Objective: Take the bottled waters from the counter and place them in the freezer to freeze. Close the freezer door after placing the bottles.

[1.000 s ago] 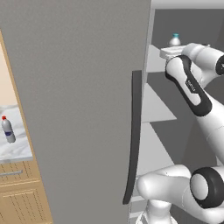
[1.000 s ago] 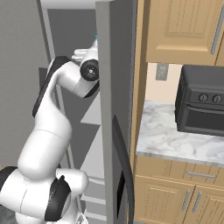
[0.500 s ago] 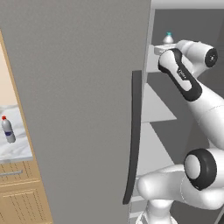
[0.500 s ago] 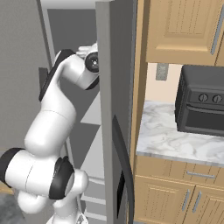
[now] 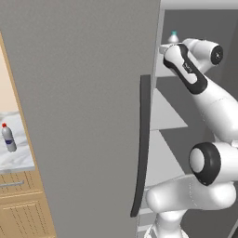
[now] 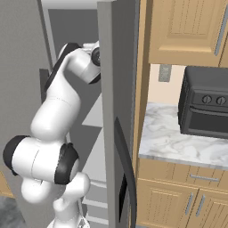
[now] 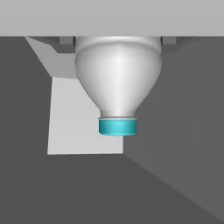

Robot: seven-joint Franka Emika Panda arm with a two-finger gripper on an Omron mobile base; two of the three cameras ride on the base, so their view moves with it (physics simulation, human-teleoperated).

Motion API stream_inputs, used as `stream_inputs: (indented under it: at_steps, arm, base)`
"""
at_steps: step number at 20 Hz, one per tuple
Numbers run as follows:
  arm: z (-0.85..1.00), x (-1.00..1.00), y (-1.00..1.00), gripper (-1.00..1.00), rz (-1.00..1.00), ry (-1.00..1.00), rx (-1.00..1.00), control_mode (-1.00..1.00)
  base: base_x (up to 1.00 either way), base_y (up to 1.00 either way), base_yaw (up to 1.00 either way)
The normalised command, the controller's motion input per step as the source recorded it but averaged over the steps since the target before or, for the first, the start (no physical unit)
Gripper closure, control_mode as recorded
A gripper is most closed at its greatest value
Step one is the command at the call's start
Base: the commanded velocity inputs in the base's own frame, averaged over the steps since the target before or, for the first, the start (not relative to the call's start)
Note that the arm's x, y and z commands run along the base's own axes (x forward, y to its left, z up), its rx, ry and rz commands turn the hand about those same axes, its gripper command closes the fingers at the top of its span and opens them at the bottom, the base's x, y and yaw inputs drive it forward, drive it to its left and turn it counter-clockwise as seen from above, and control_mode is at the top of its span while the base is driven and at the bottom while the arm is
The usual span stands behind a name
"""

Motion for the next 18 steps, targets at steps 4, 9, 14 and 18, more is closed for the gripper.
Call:
stream_inputs:
  at_steps: [4,9,14,18]
  arm:
    - [0.00,0.33,0.00,1.00,0.00,0.00,0.00,-1.00]
    - [-0.04,0.30,0.00,1.00,0.00,0.00,0.00,-1.00]
    - [-0.16,0.25,0.00,1.00,0.01,0.00,0.00,-1.00]
    - [-0.20,0.17,0.00,1.00,0.02,0.00,0.00,-1.00]
  base:
    - [0.00,0.00,0.00]
    - [0.00,0.00,0.00]
    - [0.00,0.00,0.00]
    - [0.00,0.00,0.00]
